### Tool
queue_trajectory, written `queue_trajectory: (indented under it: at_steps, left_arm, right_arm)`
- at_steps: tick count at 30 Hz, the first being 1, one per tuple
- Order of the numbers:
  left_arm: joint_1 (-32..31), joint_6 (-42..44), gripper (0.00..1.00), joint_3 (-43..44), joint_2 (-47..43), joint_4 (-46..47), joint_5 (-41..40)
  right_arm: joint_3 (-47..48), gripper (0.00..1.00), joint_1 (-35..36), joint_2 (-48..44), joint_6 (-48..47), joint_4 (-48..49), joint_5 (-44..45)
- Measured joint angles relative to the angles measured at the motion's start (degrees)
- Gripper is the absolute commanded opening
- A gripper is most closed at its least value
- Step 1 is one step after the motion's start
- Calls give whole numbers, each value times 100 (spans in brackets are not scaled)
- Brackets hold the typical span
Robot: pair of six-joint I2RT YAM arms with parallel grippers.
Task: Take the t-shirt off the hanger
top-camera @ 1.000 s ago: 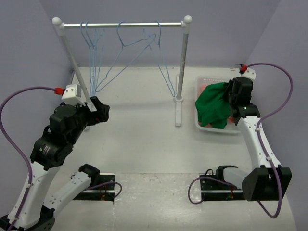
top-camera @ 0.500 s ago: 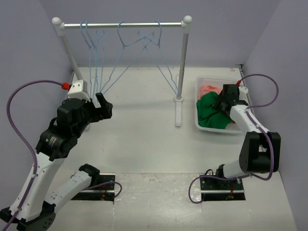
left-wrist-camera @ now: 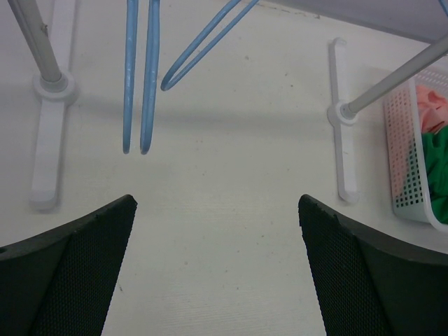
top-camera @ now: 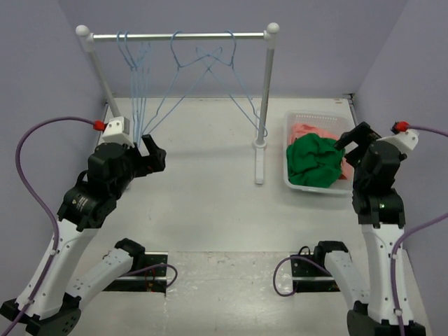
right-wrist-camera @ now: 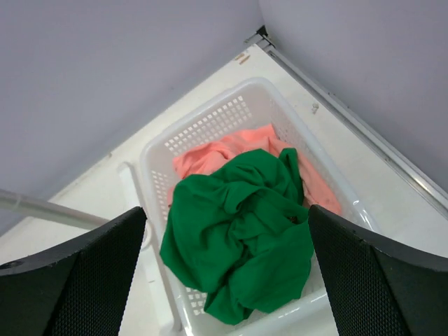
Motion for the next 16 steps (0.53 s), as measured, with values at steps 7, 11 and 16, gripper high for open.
queue_trajectory:
  at_steps: [7,11,16]
  left_arm:
    - [0,-72,100,-479,-131,188,-90]
    - [0,-87,100,-664,-223,227,-243]
    - [0,-92,100,-791,-306,422,-358]
  right_arm:
    - [-684,99,0,-1145,149,-490,-417]
    - [-1222,99,0,-1360,205,-815,-664]
    - [-1534,99,0,-1565,186,-997,-863]
